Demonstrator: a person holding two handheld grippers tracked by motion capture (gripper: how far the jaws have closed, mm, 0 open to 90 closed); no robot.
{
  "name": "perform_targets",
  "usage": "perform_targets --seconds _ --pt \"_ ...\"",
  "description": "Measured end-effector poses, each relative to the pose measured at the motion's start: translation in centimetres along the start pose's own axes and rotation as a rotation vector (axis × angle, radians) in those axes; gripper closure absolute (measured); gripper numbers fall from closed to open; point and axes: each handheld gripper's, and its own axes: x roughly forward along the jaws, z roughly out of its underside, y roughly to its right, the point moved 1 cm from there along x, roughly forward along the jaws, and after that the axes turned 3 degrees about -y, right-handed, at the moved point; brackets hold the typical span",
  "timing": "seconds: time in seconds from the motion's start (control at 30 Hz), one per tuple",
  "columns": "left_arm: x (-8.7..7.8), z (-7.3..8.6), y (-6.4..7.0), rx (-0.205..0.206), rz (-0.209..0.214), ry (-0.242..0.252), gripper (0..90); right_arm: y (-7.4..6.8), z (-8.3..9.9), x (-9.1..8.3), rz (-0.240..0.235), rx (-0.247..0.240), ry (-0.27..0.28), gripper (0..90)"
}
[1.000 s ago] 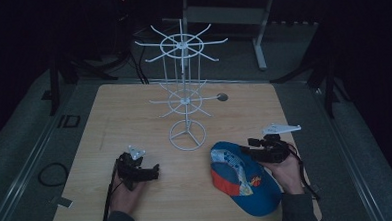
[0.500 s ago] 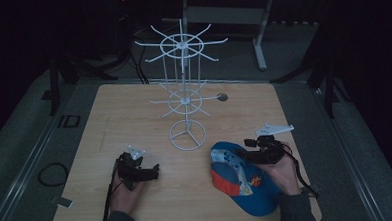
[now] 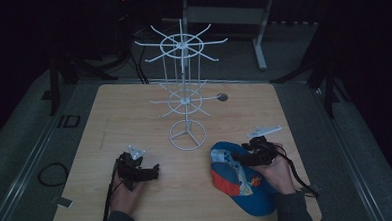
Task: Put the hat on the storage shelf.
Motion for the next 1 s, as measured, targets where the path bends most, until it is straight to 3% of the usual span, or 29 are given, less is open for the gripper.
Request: perform_targets --seconds 0.4,1.0 --pt "0.0 0.0 0.0 0.002 0.000 0.000 1.4 0.2 0.2 1.1 0.040 -0.010 -0.084 37.5" --pt "0.0 0.0 0.0 0.002 0.000 -0.001 1.4 -0.1 0.0 2.1 0.067 -0.036 -0.146 46.2"
